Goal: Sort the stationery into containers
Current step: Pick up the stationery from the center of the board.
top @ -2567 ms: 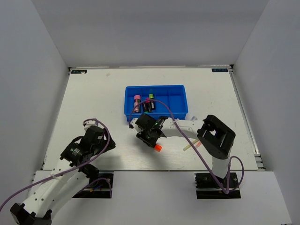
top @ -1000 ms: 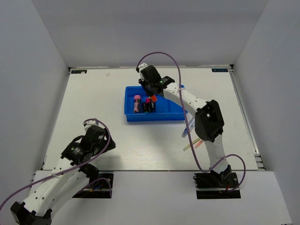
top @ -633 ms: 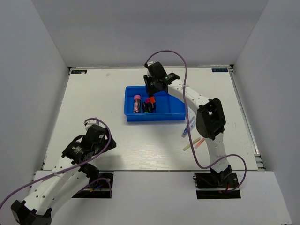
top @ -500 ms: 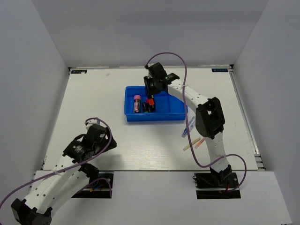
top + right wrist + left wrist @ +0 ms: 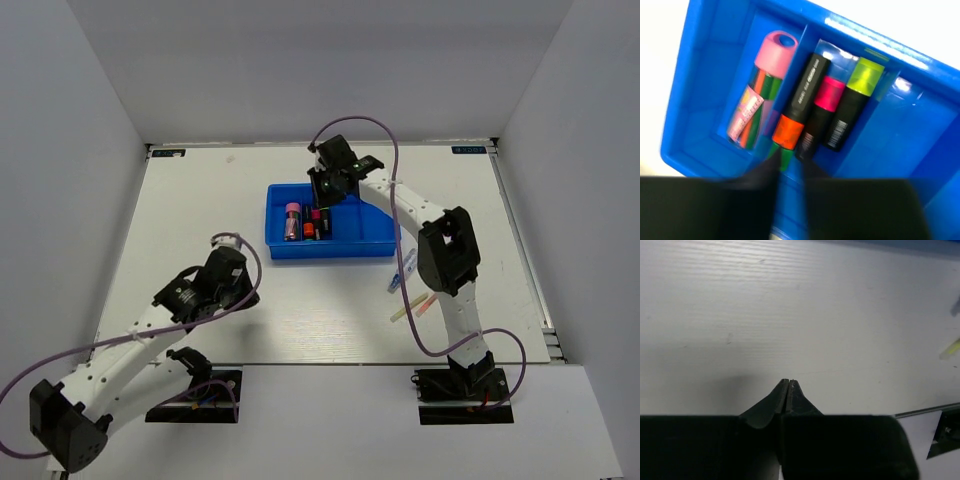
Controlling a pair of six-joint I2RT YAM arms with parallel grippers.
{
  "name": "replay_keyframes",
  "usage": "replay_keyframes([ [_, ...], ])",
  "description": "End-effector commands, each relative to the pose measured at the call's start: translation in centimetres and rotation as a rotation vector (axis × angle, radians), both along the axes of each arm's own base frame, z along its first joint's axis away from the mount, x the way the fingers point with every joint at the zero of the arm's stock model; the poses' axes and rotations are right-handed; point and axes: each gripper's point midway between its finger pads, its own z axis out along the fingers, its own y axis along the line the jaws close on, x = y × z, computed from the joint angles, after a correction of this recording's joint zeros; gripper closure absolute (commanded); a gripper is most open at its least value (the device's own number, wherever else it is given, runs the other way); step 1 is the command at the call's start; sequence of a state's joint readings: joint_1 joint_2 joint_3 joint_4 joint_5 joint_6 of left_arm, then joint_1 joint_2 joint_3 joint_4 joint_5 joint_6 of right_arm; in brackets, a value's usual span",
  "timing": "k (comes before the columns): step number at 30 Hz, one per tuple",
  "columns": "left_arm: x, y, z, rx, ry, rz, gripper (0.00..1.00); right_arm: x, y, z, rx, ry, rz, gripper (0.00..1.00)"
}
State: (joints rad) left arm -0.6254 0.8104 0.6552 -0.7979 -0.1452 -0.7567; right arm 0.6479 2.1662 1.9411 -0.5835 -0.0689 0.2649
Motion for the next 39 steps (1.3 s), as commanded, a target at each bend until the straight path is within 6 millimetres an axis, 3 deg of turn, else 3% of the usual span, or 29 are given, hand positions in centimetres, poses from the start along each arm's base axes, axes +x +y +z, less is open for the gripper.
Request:
replay_keyframes([
  [1, 1.8, -4.0, 3.6, -0.077, -0.113, -0.138, 0.91, -1.0, -1.1, 4.3, 0.007, -0.061, 0.057, 1.0],
  [2, 2.0, -5.4, 3.6, -0.074, -0.111, -0.184, 0.96, -1.4, -2.0, 5.7, -0.027, -0.107, 0.1, 1.0],
  [3, 2.0, -6.6, 4.3, -0.095, -0.12, -0.237, 1.0, -1.5, -3.5, 4.8, -0.085, -0.115, 0.081, 1.0],
  [4, 2.0, -8.0, 4.8, -0.092, -0.161, -0.313, 1.0, -1.8, -5.1, 8.7, -0.098, -0.224, 0.07, 1.0],
  [5, 1.7, -9.7, 4.3, -0.077, -0.137, -0.38, 1.0, -0.8, -5.8, 10.2, -0.097, -0.318, 0.072, 1.0],
  [6, 1.9, -10.7, 4.8, -0.07, -0.155, -0.421, 1.0, -2.4, -8.3, 6.0, -0.167, -0.253, 0.093, 1.0],
  [7, 1.2, -12.6, 4.3, -0.059, -0.152, -0.497, 0.96, -3.6, -9.6, 10.3, -0.138, -0.358, 0.126, 0.87],
  [8, 1.3, -13.4, 3.5, -0.037, -0.136, -0.523, 0.77, -3.8, -11.2, 10.3, -0.166, -0.371, 0.133, 0.64],
  [9, 1.7, -14.7, 4.8, -0.044, -0.171, -0.552, 0.69, -4.9, -13.5, 7.6, -0.222, -0.306, 0.118, 0.48],
  [10, 1.2, -16.3, 3.9, -0.017, -0.173, -0.6, 0.63, -5.5, -15.4, 10.0, -0.224, -0.359, 0.075, 0.34],
  [11, 1.5, -17.2, 4.4, -0.015, -0.193, -0.62, 0.56, -5.8, -17.8, 8.7, -0.255, -0.316, 0.033, 0.32],
  [12, 1.8, -18.5, 3.3, 0.001, -0.181, -0.634, 0.34, -5.8, -20.1, 9.5, -0.257, -0.331, -0.024, 0.32],
  [13, 1.8, -19.4, 3.2, 0.008, -0.199, -0.644, 0.29, -7.0, -21.8, 6.8, -0.296, -0.269, -0.047, 0.37],
  [14, 2.0, -20.8, 3.6, -0.011, -0.226, -0.656, 0.26, -7.5, -24.0, 7.9, -0.292, -0.284, -0.122, 0.58],
  [15, 2.3, -22.3, 2.9, -0.012, -0.224, -0.666, 0.21, -7.9, -25.8, 7.5, -0.299, -0.262, -0.167, 0.7],
  [16, 2.8, -23.1, 3.2, -0.02, -0.239, -0.665, 0.21, -9.0, -27.4, 5.4, -0.308, -0.2, -0.214, 0.78],
  [17, 2.8, -24.7, 4.1, -0.052, -0.284, -0.676, 0.21, -9.7, -28.2, 6.5, -0.287, -0.236, -0.243, 0.82],
  [18, 3.1, -25.4, 3.3, -0.041, -0.284, -0.679, 0.21, -9.9, -29.1, 6.4, -0.28, -0.232, -0.271, 0.82],
  [19, 3.6, -26.6, 3.5, -0.049, -0.298, -0.682, 0.21, -10.9, -30.1, 4.8, -0.287, -0.193, -0.299, 0.8],
  [20, 4.0, -27.8, 3.3, -0.062, -0.319, -0.687, 0.21, -11.4, -30.3, 5.7, -0.269, -0.218, -0.314, 0.62],
  [21, 3.8, -28.6, 3.1, -0.066, -0.32, -0.701, 0.21, -12.1, -30.6, 5.1, -0.25, -0.19, -0.319, 0.51],
  [22, 4.2, -29.9, 1.9, -0.052, -0.308, -0.712, 0.21, -12.6, -30.9, 5.1, -0.228, -0.179, -0.339, 0.45],
  [23, 4.4, -31.3, 3.0, -0.083, -0.33, -0.725, 0.21, -13.0, -31.0, 4.5, -0.218, -0.163, -0.339, 0.42],
  [24, 4.6, -32.6, 4.1, -0.104, -0.359, -0.741, 0.21, -13.4, -31.1, 4.4, -0.204, -0.158, -0.347, 0.42],
  [25, 4.5, -33.4, 1.9, -0.076, -0.329, -0.757, 0.21, -13.4, -30.8, 4.6, -0.166, -0.159, -0.351, 0.42],
  [26, 5.1, -34.9, 3.8, -0.106, -0.364, -0.759, 0.21, -13.8, -30.8, 3.9, -0.155, -0.141, -0.346, 0.42],
  [28, 5.2, -35.5, 2.3, -0.074, -0.342, -0.778, 0.21, -14.0, -30.6, 4.2, -0.098, -0.135, -0.377, 0.42],
  [29, 5.7, -36.5, 2.6, -0.077, -0.355, -0.779, 0.21, -14.1, -30.6, 4.0, -0.091, -0.127, -0.377, 0.42],
  [39, 7.6, -38.3, -1.5, -0.002, -0.342, -0.765, 0.22, -14.6, -31.2, 5.6, -0.017, -0.167, -0.415, 0.42],
])
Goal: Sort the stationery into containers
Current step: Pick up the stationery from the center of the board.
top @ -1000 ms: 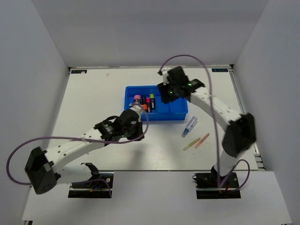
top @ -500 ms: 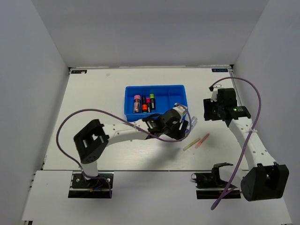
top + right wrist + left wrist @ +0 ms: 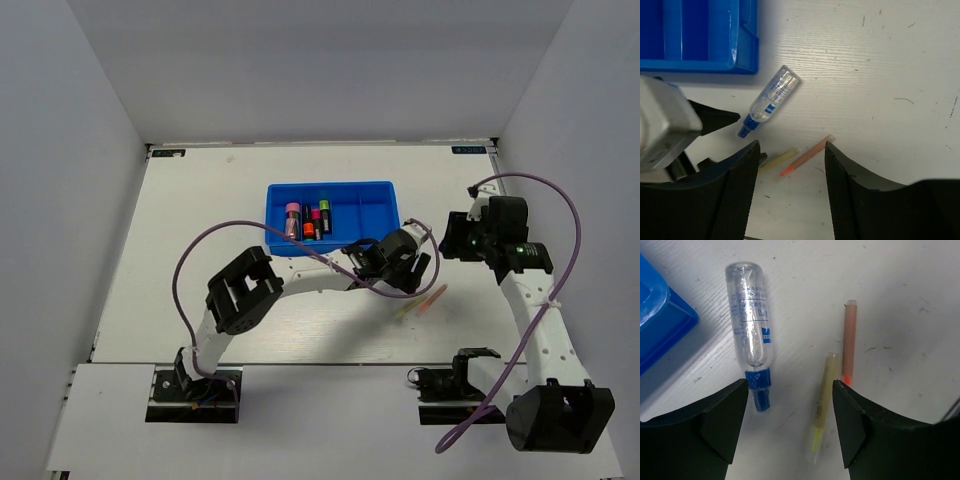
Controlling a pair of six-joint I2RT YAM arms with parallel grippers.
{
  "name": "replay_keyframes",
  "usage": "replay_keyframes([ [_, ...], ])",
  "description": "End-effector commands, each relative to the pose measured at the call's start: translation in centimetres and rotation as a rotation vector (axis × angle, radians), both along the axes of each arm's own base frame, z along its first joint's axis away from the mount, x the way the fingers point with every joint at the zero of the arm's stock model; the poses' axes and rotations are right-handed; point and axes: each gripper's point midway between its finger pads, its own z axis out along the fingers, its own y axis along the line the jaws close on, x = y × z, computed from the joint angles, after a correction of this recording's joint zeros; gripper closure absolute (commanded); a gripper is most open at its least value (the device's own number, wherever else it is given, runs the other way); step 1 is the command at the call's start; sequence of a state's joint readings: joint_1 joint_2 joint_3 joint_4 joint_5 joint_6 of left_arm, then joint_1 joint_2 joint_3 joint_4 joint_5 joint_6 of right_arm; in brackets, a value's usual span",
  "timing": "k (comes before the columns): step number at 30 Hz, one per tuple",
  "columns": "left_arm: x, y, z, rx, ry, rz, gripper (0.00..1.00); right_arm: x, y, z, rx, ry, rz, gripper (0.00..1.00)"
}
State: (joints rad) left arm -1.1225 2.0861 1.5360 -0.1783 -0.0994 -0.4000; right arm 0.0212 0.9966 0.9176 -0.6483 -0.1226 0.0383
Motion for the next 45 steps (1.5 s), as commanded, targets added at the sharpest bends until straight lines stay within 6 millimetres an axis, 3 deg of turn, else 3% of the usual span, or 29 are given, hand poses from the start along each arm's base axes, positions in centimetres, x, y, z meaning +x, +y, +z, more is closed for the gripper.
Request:
replay_keyframes([
  [1, 0.9, -1.2, 1.5, -0.026, -0.056, 0.014, 0.22, 0.1, 0.7, 0.6, 0.049, -0.028, 0.015, 0.42],
  [3, 1.3, -1.2, 0.6, -0.013, -0.066, 0.03, 0.22, 0.1, -0.2, 0.7, 0.057, -0.032, -0.019, 0.42],
  [18, 4.2, -2.3, -2.6, 0.045, -0.128, 0.098, 0.26, -0.2, -0.2, 0.8, 0.121, -0.03, -0.02, 0.42],
  [23, 4.6, -2.4, -3.6, 0.071, -0.142, 0.117, 0.33, -0.2, -0.2, 0.9, 0.131, -0.03, -0.021, 0.42],
  [27, 4.4, -1.8, -4.4, 0.091, -0.132, 0.125, 0.53, -0.2, -0.5, 0.9, 0.134, -0.033, -0.03, 0.42],
  [28, 4.2, -1.6, -4.4, 0.09, -0.124, 0.124, 0.64, -0.2, -0.5, 1.0, 0.133, -0.038, -0.028, 0.42],
  [31, 3.2, -1.0, -4.0, 0.091, -0.114, 0.11, 0.85, -0.2, -0.6, 1.1, 0.138, -0.037, -0.033, 0.42],
  [32, 2.8, -1.2, -2.9, 0.071, -0.114, 0.103, 0.9, -0.2, -0.6, 1.2, 0.137, -0.04, -0.033, 0.39],
  [33, 1.9, -1.3, -2.7, 0.061, -0.098, 0.082, 0.94, -0.3, -0.7, 1.0, 0.129, -0.035, -0.027, 0.19],
  [34, 1.3, -0.8, -1.0, 0.039, -0.101, 0.076, 1.0, -0.2, -0.7, 1.1, 0.129, -0.038, -0.027, 0.1],
  [37, -0.8, -0.7, 0.1, 0.001, -0.072, 0.03, 1.0, -0.2, -1.0, 1.1, 0.116, -0.041, -0.035, 0.1],
  [38, -1.5, -1.0, 2.9, -0.046, -0.09, 0.017, 1.0, -0.3, -1.0, 1.1, 0.113, -0.041, -0.037, 0.13],
  [39, -1.9, -0.5, 3.3, -0.034, -0.097, 0.009, 1.0, -0.4, -1.1, 1.1, 0.114, -0.044, -0.04, 0.3],
  [41, -1.7, 0.4, 5.8, -0.072, -0.114, 0.033, 1.0, -0.3, -1.1, 1.3, 0.114, -0.055, -0.043, 0.54],
  [42, -1.5, 0.7, 7.3, -0.101, -0.125, 0.041, 1.0, -0.3, -1.2, 1.4, 0.113, -0.063, -0.045, 0.75],
  [43, -1.3, 1.1, 7.6, -0.104, -0.131, 0.05, 1.0, -0.3, -1.2, 1.5, 0.113, -0.066, -0.044, 0.85],
  [45, -1.1, 2.0, 10.1, -0.149, -0.148, 0.064, 1.0, -0.4, -1.2, 1.5, 0.115, -0.064, -0.044, 0.98],
])
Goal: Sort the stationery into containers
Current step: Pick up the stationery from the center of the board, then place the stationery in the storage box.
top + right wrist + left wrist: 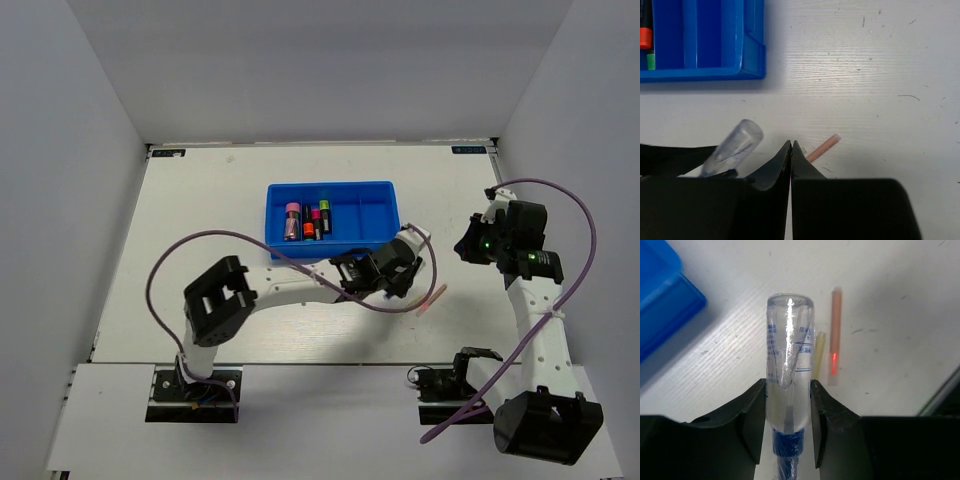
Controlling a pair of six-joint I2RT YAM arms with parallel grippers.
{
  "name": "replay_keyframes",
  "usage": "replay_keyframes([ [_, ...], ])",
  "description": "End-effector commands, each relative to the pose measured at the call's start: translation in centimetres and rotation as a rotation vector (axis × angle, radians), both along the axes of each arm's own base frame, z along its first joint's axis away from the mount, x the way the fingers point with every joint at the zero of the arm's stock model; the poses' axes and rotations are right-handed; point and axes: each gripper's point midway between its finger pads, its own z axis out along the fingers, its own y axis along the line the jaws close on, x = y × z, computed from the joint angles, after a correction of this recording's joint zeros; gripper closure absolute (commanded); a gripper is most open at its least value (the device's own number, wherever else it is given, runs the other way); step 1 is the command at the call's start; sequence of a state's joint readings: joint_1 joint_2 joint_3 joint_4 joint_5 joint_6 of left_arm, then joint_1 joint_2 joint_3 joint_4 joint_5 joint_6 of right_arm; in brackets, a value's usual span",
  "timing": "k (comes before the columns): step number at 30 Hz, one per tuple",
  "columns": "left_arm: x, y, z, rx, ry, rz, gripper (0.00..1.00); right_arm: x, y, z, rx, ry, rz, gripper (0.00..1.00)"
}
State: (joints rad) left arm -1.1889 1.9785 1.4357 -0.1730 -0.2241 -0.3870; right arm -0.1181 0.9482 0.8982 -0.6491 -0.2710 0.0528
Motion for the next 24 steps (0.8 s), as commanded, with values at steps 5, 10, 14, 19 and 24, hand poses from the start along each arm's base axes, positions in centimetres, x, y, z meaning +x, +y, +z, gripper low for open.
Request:
replay_keyframes([
  [5, 4.7, 3.8, 12.1, -0.262, -0.077, 0.155, 1.0, 0.1, 0.2, 0.4, 0.011, -0.029, 0.011, 1.0],
  [10, 11.9, 8.3, 12.5, -0.258, -0.103, 0.392, 1.0, 0.0, 0.5, 0.2, 0.024, -0.023, 0.024, 0.97],
  [14, 17.0, 9.7, 13.0, -0.237, -0.14, 0.492, 1.0, 0.0, 0.8, -0.2, 0.034, -0.008, 0.046, 0.94],
  [19, 21.3, 9.9, 9.6, -0.134, -0.128, 0.546, 1.0, -0.3, 1.2, -0.5, 0.048, 0.006, 0.073, 0.7],
  [24, 23.0, 10.4, 6.6, -0.06, -0.086, 0.575, 1.0, -0.3, 1.4, -0.8, 0.051, 0.025, 0.094, 0.52],
])
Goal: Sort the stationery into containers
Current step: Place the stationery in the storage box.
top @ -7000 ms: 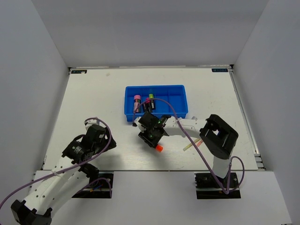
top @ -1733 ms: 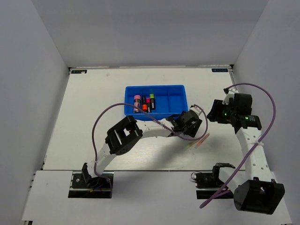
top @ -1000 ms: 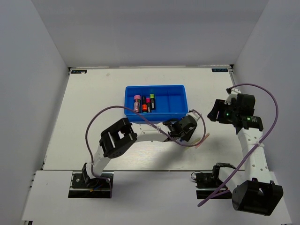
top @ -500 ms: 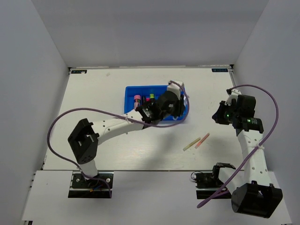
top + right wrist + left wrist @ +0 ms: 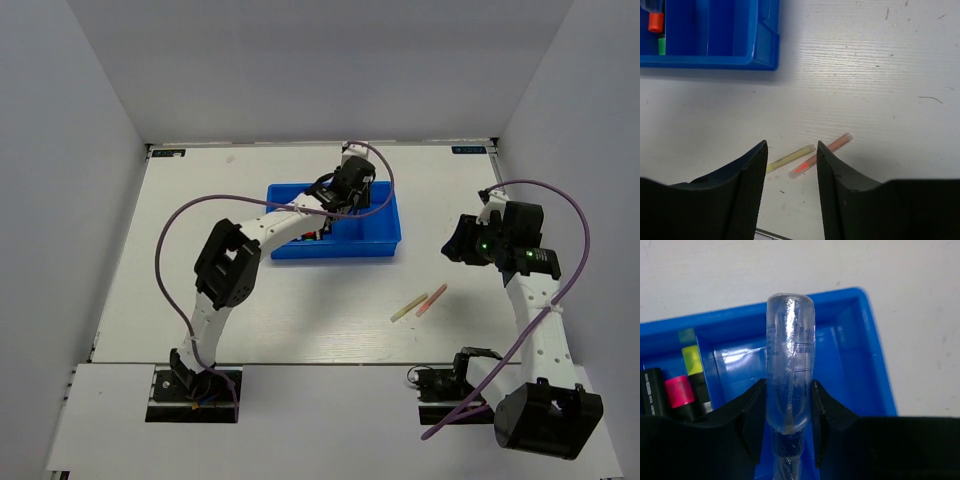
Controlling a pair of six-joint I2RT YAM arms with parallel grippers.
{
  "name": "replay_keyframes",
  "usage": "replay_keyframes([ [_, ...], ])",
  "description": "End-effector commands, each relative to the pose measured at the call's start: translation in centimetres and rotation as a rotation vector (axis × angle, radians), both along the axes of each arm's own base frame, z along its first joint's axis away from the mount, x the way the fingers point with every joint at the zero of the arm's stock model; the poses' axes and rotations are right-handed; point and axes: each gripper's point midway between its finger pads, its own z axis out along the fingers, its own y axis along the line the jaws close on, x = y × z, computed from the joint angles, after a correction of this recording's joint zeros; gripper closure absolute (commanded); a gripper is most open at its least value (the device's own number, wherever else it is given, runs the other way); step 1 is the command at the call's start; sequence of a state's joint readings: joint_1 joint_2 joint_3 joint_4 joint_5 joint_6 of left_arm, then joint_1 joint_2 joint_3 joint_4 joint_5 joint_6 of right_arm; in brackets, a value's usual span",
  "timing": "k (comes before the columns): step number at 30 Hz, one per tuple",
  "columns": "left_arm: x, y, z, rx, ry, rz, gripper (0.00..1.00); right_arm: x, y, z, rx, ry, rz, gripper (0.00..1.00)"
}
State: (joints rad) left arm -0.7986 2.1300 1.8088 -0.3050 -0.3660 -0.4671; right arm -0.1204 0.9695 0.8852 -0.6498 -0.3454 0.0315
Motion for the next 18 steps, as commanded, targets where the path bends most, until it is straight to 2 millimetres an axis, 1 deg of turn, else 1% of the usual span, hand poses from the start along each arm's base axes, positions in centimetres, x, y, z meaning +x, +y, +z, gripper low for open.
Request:
replay_keyframes([
  [1, 0.3, 1.3, -0.1, 0.04, 0.015, 0.034, 1.0, -0.1, 0.3, -0.1, 0.01, -0.002, 0.029, 0.52],
  [3, 0.4, 1.8, -0.9, 0.049, 0.02, 0.056, 1.0, -0.1, 0.3, -0.2, 0.009, -0.001, 0.033, 0.52],
  [5, 0.4, 2.5, -2.1, 0.069, 0.035, 0.069, 1.0, -0.1, 0.3, -0.3, 0.007, 0.0, 0.032, 0.52],
  [6, 0.6, 2.8, -2.2, 0.065, 0.038, 0.08, 1.0, -0.1, 0.4, -0.3, 0.011, 0.003, 0.036, 0.52],
  [7, 0.4, 3.2, -2.9, 0.078, 0.05, 0.083, 1.0, -0.1, 0.4, -0.4, 0.013, 0.006, 0.038, 0.52],
  [8, 0.7, 3.5, -3.1, 0.079, 0.052, 0.091, 1.0, -0.1, 0.4, -0.4, 0.014, 0.01, 0.039, 0.52],
  [9, 0.8, 3.4, -3.3, 0.074, 0.06, 0.086, 1.0, -0.2, 0.5, -0.4, 0.014, 0.008, 0.04, 0.52],
  [10, 0.7, 3.5, -3.4, 0.077, 0.066, 0.085, 0.96, 0.1, 0.5, -0.4, 0.012, 0.001, 0.045, 0.45],
  [11, 0.7, 3.5, -3.8, 0.084, 0.075, 0.084, 0.84, -0.2, 0.5, -0.6, 0.017, 0.016, 0.041, 0.37],
  [13, 0.3, 3.6, -4.4, 0.091, 0.093, 0.077, 0.69, -0.2, 0.5, -0.6, 0.019, 0.019, 0.044, 0.18],
  [14, 0.2, 3.6, -4.7, 0.093, 0.099, 0.075, 0.53, -0.2, 0.4, -0.7, 0.001, 0.013, 0.062, 0.15],
  [16, 0.1, 3.7, -4.8, 0.091, 0.106, 0.073, 0.4, -0.3, 0.6, -0.8, -0.005, 0.012, 0.088, 0.15],
  [17, -0.1, 3.7, -4.8, 0.094, 0.108, 0.07, 0.33, -0.3, 0.7, -0.8, -0.004, 0.009, 0.1, 0.18],
  [18, 0.0, 3.6, -4.6, 0.089, 0.105, 0.069, 0.3, -0.5, 0.9, -0.7, -0.004, 0.004, 0.13, 0.2],
])
